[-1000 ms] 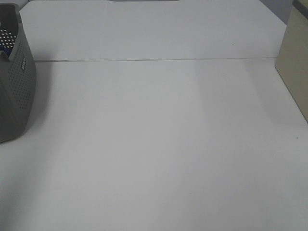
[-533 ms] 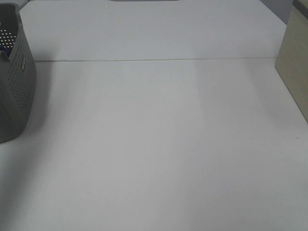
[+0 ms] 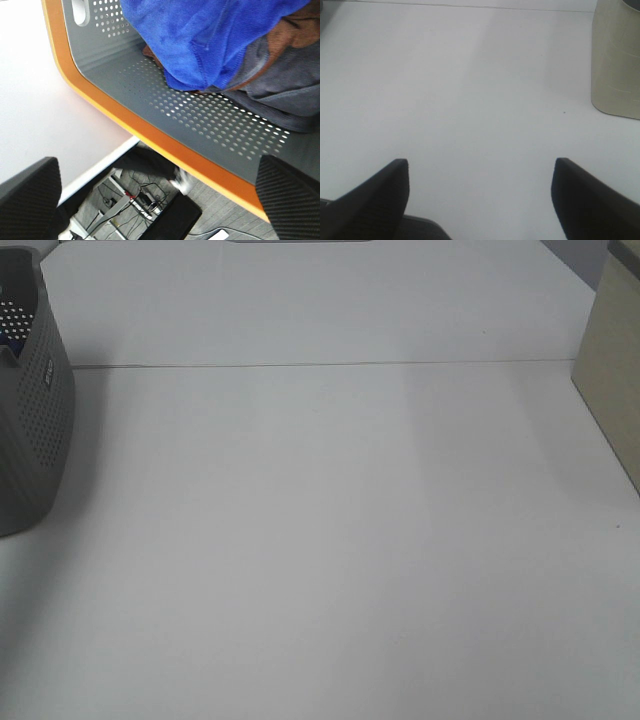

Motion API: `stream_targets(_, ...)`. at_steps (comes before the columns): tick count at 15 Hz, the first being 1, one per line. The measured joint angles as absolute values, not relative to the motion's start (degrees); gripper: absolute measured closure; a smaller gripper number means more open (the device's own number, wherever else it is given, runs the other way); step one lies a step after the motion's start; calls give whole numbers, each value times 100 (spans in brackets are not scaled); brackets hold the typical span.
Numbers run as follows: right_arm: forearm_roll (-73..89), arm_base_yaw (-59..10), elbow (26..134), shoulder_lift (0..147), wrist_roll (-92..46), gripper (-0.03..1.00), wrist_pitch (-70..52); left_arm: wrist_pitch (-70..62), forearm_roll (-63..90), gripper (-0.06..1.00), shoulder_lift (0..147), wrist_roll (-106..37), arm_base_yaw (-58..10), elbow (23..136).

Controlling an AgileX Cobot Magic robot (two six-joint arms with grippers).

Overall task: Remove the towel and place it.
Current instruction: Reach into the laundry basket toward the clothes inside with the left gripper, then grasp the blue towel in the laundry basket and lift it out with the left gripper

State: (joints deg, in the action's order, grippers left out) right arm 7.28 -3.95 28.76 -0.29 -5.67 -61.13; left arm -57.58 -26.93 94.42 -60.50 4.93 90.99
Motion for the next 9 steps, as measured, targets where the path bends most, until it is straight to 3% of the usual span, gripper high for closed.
stream_targets(9,728,-395,2876,-29,-567,20,-6113,-4555,-2859,-4,11362,-6050,625,9099)
